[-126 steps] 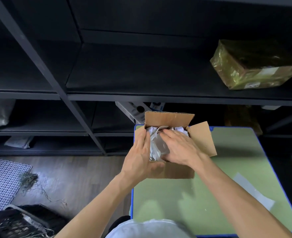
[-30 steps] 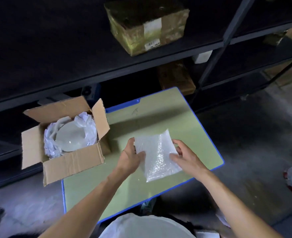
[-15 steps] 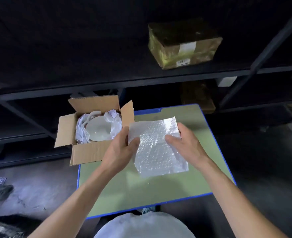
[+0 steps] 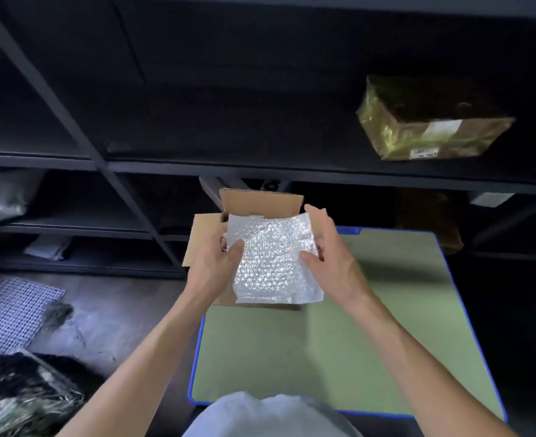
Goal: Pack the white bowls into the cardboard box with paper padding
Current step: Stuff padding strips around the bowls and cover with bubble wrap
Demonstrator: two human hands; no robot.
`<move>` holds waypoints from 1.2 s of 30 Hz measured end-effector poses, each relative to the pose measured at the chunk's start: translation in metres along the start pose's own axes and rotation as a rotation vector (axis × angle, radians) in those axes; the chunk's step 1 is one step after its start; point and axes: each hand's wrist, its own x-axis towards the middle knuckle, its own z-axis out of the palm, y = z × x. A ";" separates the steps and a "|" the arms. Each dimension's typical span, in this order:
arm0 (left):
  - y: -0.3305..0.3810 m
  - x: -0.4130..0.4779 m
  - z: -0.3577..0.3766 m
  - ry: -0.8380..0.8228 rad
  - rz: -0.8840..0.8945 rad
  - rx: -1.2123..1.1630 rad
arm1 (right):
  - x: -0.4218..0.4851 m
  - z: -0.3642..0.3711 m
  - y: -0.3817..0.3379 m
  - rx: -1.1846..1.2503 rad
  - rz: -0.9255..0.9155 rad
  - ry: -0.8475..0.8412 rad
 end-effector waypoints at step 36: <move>-0.051 0.079 0.000 -0.142 0.636 1.065 | 0.058 0.064 0.020 -0.969 -0.156 0.017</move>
